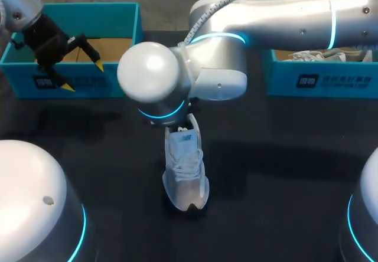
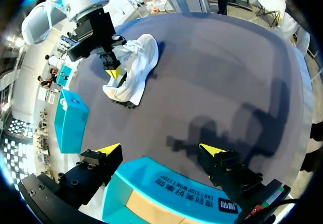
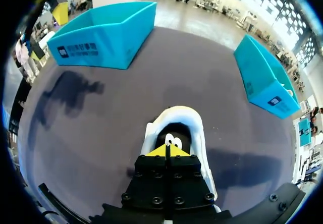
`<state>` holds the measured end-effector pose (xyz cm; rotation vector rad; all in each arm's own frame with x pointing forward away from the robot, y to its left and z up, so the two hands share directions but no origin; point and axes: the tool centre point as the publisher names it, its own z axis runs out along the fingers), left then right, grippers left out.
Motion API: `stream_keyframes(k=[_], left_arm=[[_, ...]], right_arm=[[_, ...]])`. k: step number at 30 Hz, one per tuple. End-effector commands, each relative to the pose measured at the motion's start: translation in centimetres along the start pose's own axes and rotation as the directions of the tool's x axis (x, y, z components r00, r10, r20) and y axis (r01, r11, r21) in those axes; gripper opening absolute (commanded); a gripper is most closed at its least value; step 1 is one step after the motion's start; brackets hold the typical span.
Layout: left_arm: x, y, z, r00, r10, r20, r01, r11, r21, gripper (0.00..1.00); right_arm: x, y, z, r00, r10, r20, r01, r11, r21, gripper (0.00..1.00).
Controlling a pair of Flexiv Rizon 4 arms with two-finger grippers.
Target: Take the shoe out of the shoebox, open the shoe tongue, remove and reinsert the insole, then place the shoe into the shoebox
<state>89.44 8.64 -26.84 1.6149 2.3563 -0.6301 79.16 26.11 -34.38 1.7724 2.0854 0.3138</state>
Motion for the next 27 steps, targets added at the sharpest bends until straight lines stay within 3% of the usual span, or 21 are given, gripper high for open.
stream_keyframes(k=[1, 10, 20, 27], left_arm=[[0.0, -0.1, 0.0, 1.0, 0.0, -0.002, 0.0, 1.0, -0.002, 1.0], [0.0, -0.1, 0.0, 1.0, 0.0, -0.002, 0.0, 1.0, -0.002, 1.0], [0.0, -0.1, 0.0, 1.0, 0.0, -0.002, 0.0, 1.0, -0.002, 1.0], [0.0, -0.1, 0.0, 1.0, 0.0, -0.002, 0.0, 1.0, -0.002, 1.0]], right_arm=[[-0.1, 0.3, 2.4, 0.999, 0.005, -0.031, -0.004, 0.999, 0.036, 0.0], [-0.3, -0.8, 4.8, 0.998, 0.032, -0.054, -0.028, 0.998, 0.06, 0.0], [-0.1, -2.4, 6.2, 0.996, 0.056, -0.072, -0.048, 0.994, 0.098, 0.0], [0.0, -2.5, 6.6, 0.994, 0.065, -0.084, -0.055, 0.992, 0.112, 0.0]])
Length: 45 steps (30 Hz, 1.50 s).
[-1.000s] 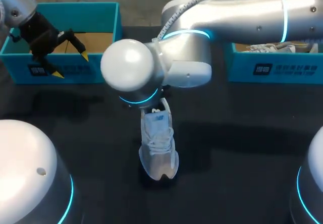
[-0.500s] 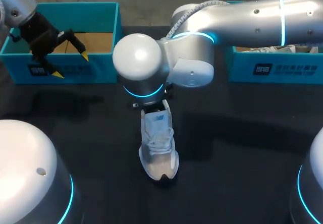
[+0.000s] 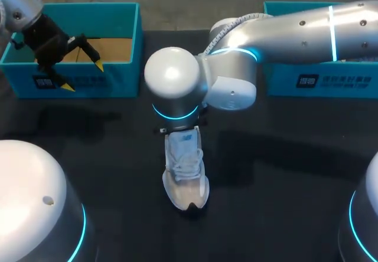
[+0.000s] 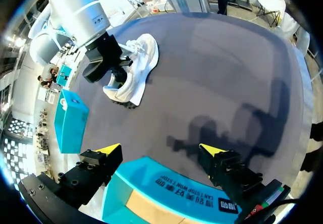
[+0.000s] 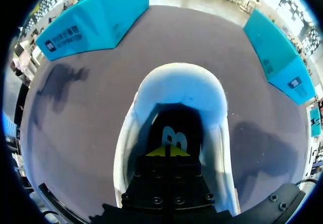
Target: Take the shoe out of the shoebox, open the shoe tongue, remove and reinsert the insole, then place the shoe into the shoebox
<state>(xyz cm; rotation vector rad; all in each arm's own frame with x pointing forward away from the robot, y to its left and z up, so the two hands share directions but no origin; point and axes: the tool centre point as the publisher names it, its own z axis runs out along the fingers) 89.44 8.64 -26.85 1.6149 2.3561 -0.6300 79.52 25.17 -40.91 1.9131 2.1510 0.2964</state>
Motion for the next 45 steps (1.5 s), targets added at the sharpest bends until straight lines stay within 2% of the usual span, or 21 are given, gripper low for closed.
stream_keyframes(k=[1, 5, 9, 19, 26, 31, 33, 36, 40, 45], left_arm=[[0.0, -0.1, 0.0, 1.0, 0.0, -0.002, 0.0, 1.0, -0.002, 1.0], [0.0, -0.1, 0.0, 1.0, 0.0, -0.002, 0.0, 1.0, -0.002, 1.0], [0.0, -0.1, 0.0, 1.0, 0.0, -0.002, 0.0, 1.0, -0.002, 1.0], [0.0, -0.1, 0.0, 1.0, 0.0, -0.002, 0.0, 1.0, -0.002, 1.0], [0.0, -0.1, 0.0, 1.0, 0.0, -0.002, 0.0, 1.0, -0.002, 1.0], [0.0, -0.1, 0.0, 1.0, 0.0, -0.002, 0.0, 1.0, -0.002, 1.0], [0.0, -0.1, 0.0, 1.0, 0.0, -0.002, 0.0, 1.0, -0.002, 1.0], [0.0, -0.1, 0.0, 1.0, 0.0, -0.002, 0.0, 1.0, -0.002, 1.0], [0.0, -0.1, 0.0, 1.0, 0.0, -0.002, 0.0, 1.0, -0.002, 1.0], [0.0, -0.1, 0.0, 1.0, 0.0, -0.002, 0.0, 1.0, -0.002, 1.0]], right_arm=[[-0.2, 0.2, -0.1, 1.0, 0.012, -0.002, -0.012, 1.0, -0.017, 0.0], [-0.3, 0.8, -1.9, 1.0, 0.006, 0.025, -0.004, 0.999, -0.052, 0.0], [0.0, 1.5, -2.7, 0.999, -0.009, 0.044, 0.012, 0.998, -0.068, 0.0], [0.5, 2.0, 0.4, 1.0, -0.022, 0.01, 0.022, 1.0, -0.007, 0.0], [0.1, 1.6, 1.3, 1.0, -0.006, 0.0, 0.006, 1.0, 0.024, 0.0], [0.1, 1.5, -1.1, 1.0, 0.0, 0.019, 0.0, 1.0, 0.002, 0.0], [0.2, 1.6, -3.0, 0.999, -0.001, 0.037, 0.001, 1.0, -0.018, 0.0], [0.3, 1.4, -4.5, 0.999, 0.001, 0.04, 0.001, 1.0, -0.03, 0.0], [0.2, 1.4, -5.4, 0.999, 0.006, 0.04, -0.005, 0.999, -0.035, 0.0], [0.0, 1.3, -5.5, 0.999, 0.016, 0.034, -0.015, 1.0, -0.021, 0.0]])
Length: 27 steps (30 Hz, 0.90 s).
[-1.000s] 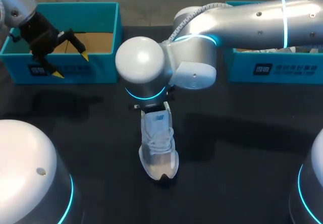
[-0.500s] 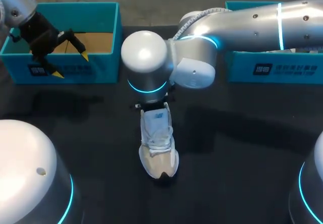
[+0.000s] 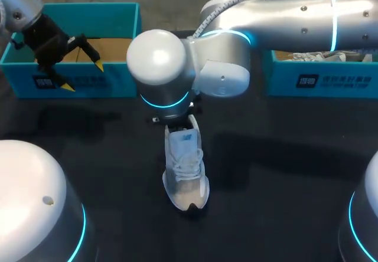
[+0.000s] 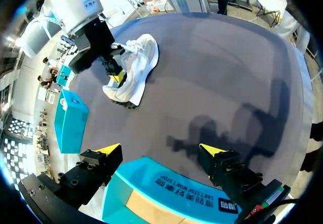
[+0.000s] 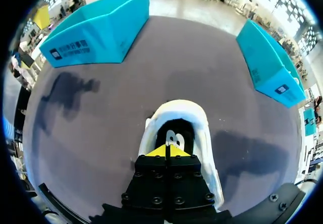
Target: Take the shoe out of the shoebox, open the shoe tongue, remove and reinsert the insole, then place the shoe into the shoebox
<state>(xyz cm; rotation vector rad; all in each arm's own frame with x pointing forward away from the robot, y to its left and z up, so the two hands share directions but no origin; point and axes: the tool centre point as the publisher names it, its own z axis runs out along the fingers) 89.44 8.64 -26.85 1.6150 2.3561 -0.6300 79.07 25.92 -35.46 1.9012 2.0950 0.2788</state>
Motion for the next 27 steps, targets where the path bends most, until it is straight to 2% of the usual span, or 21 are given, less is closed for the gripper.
stream_keyframes(k=[1, 3, 4, 5, 7, 8, 9, 15, 27], left_arm=[[0.0, -0.1, 0.0, 1.0, 0.0, -0.002, 0.0, 1.0, -0.002, 1.0], [0.0, -0.1, 0.0, 1.0, 0.0, -0.002, 0.0, 1.0, -0.002, 1.0], [0.0, -0.1, 0.0, 1.0, 0.0, -0.002, 0.0, 1.0, -0.002, 1.0], [0.0, -0.1, 0.0, 1.0, 0.0, -0.002, 0.0, 1.0, -0.002, 1.0], [0.0, -0.1, 0.0, 1.0, 0.0, -0.002, 0.0, 1.0, -0.002, 1.0], [0.0, -0.1, 0.0, 1.0, 0.0, -0.002, 0.0, 1.0, -0.002, 1.0], [0.0, -0.1, 0.0, 1.0, 0.0, -0.002, 0.0, 1.0, -0.002, 1.0], [0.0, -0.1, 0.0, 1.0, 0.0, -0.002, 0.0, 1.0, -0.002, 1.0], [0.0, -0.1, 0.0, 1.0, 0.0, -0.002, 0.0, 1.0, -0.002, 1.0]], right_arm=[[-0.6, -0.1, 0.0, 1.0, 0.002, -0.014, -0.002, 1.0, 0.013, 0.0], [-0.7, -0.2, 0.3, 1.0, 0.001, -0.018, 0.0, 1.0, 0.02, 0.0], [-0.7, -0.2, 0.4, 1.0, 0.001, -0.019, -0.001, 1.0, 0.021, 0.04], [-0.8, -0.2, 0.4, 1.0, 0.001, -0.02, -0.001, 1.0, 0.022, 0.17], [-1.0, -0.1, 0.3, 1.0, 0.001, -0.019, 0.0, 1.0, 0.023, 0.29], [-1.1, -0.1, 0.3, 1.0, 0.0, -0.017, 0.001, 1.0, 0.024, 0.4], [-1.2, -0.1, 0.3, 1.0, 0.0, -0.016, 0.0, 1.0, 0.027, 0.45], [-1.3, -0.7, 0.2, 1.0, 0.003, -0.01, -0.003, 0.999, 0.051, 0.49], [-1.3, -2.5, -0.3, 1.0, 0.022, 0.007, -0.023, 0.997, 0.077, 0.48]])
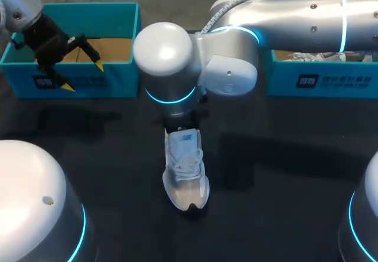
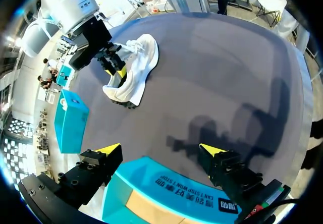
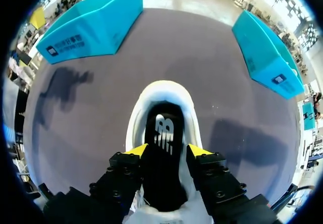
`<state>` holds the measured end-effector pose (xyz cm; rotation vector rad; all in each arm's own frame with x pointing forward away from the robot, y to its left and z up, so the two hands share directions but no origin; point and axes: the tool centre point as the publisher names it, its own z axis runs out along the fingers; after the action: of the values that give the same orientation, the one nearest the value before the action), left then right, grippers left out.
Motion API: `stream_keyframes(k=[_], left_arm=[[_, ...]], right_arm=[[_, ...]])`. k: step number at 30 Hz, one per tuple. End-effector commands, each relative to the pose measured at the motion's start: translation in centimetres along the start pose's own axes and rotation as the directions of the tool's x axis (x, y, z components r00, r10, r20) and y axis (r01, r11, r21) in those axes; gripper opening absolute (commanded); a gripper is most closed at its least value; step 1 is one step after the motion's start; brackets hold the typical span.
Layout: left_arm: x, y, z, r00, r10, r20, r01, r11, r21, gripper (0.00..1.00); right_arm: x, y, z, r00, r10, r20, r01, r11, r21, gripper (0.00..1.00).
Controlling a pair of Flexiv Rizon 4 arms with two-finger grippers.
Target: Take the shoe out of the shoebox, open the shoe tongue, remove and reinsert the insole, then place the shoe into the shoebox
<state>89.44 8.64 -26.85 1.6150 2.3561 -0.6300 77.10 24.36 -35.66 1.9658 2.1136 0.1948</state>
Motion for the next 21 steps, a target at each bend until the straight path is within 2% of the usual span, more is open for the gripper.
stream_keyframes(k=[1, 8, 9, 12, 17, 20, 21], left_arm=[[0.01, -0.07, -0.04, 1.0, 0.0, -0.002, 0.0, 1.0, -0.002, 1.0], [0.01, -0.07, -0.04, 1.0, 0.0, -0.002, 0.0, 1.0, -0.002, 1.0], [0.01, -0.07, -0.04, 1.0, 0.0, -0.002, 0.0, 1.0, -0.002, 1.0], [0.01, -0.07, -0.04, 1.0, 0.0, -0.002, 0.0, 1.0, -0.002, 1.0], [0.01, -0.07, -0.04, 1.0, 0.0, -0.002, 0.0, 1.0, -0.002, 1.0], [0.01, -0.07, -0.04, 1.0, 0.0, -0.002, 0.0, 1.0, -0.002, 1.0], [0.01, -0.07, -0.04, 1.0, 0.0, -0.002, 0.0, 1.0, -0.002, 1.0]], right_arm=[[0.16, -0.59, 0.11, 1.0, 0.004, -0.001, -0.004, 1.0, -0.001, 0.48], [0.3, -1.03, 0.04, 1.0, 0.009, -0.006, -0.009, 1.0, 0.007, 0.5], [0.31, -1.04, 0.01, 1.0, 0.009, -0.006, -0.009, 1.0, 0.009, 0.54], [0.33, -0.7, -0.16, 1.0, 0.004, -0.009, -0.004, 1.0, 0.009, 0.58], [0.38, -0.32, -0.49, 1.0, 0.0, -0.008, 0.0, 1.0, 0.004, 0.58], [0.56, -0.29, -0.67, 1.0, -0.003, -0.014, 0.003, 1.0, 0.013, 0.62], [0.62, -0.31, -0.65, 1.0, -0.006, -0.017, 0.006, 1.0, 0.022, 0.67]])
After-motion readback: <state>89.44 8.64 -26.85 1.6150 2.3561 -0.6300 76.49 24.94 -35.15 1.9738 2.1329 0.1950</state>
